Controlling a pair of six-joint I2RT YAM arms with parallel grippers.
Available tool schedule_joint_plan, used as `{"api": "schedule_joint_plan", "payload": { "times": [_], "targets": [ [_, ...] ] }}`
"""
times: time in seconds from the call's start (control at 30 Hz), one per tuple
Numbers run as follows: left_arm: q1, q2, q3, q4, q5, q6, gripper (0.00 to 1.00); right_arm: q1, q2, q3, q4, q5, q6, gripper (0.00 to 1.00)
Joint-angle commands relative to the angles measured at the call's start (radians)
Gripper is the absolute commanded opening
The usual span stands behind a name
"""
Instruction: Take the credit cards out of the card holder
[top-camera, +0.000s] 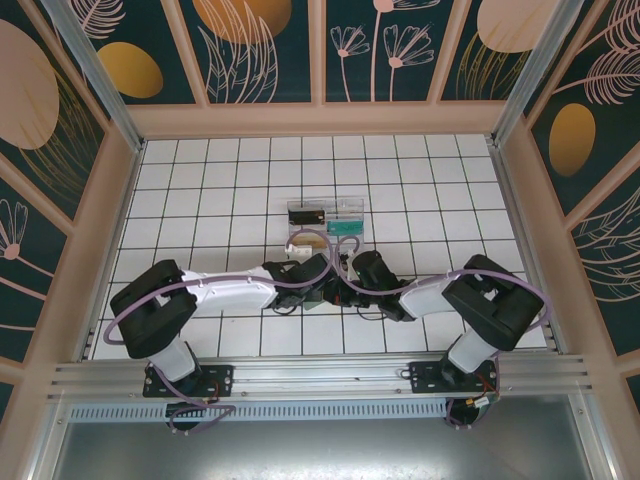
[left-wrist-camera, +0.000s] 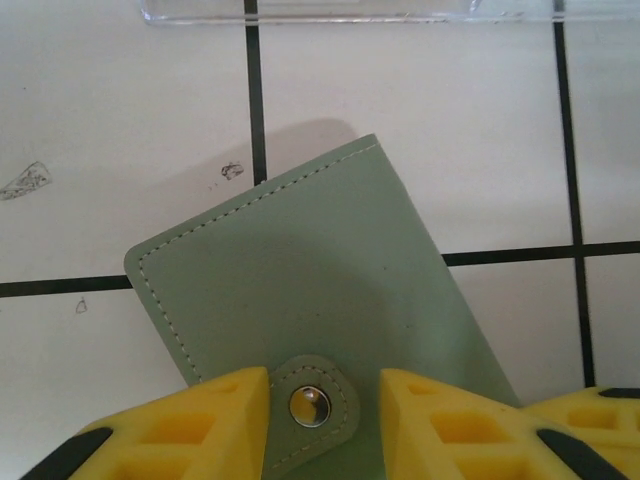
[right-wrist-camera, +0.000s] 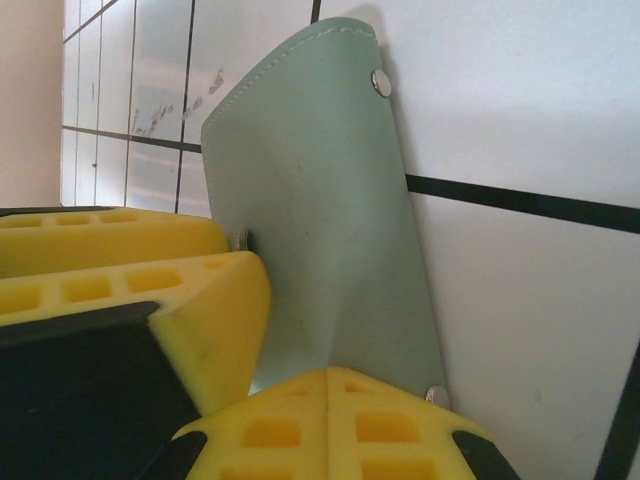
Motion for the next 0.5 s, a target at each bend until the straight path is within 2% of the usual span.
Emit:
{"api": "schedule_joint_plan", "payload": {
  "times": [0.0,0.17,0.27,0.3,0.37,0.43,0.47],
  "targets": [
    [0.006,0.027,0.019,-0.055,-0.015,0.002,0.35,0.000,0.036,-0.024,0.009,-0.021,0.012,0.00],
    [0.006,0.052,0.046,-0.093,-0.055,0.002,0.35,0.011,0.046,-0.016,0.014,-0.027,0.011,0.00],
    [0.006,0.096,0.052,-0.107,-0.064,0.008,0.30,0.012,0.051,-0.013,0.011,-0.027,0.012,0.00],
    [0.006,0.103,0.049,-0.111,-0.064,0.009,0.27,0.013,0.050,-0.013,0.010,-0.025,0.012,0.00],
    [0.006,0.111,0.041,-0.114,-0.065,0.006,0.08,0.012,0.051,-0.013,0.003,-0.022,0.014,0.00],
    [0.006,0.101,0.027,-0.111,-0.072,0.001,0.00,0.012,0.057,-0.007,-0.018,-0.014,0.013,0.00],
    [0.006,0.094,0.021,-0.111,-0.078,0.000,0.00,0.011,0.062,-0.004,-0.030,-0.008,0.013,0.00]
  ]
}}
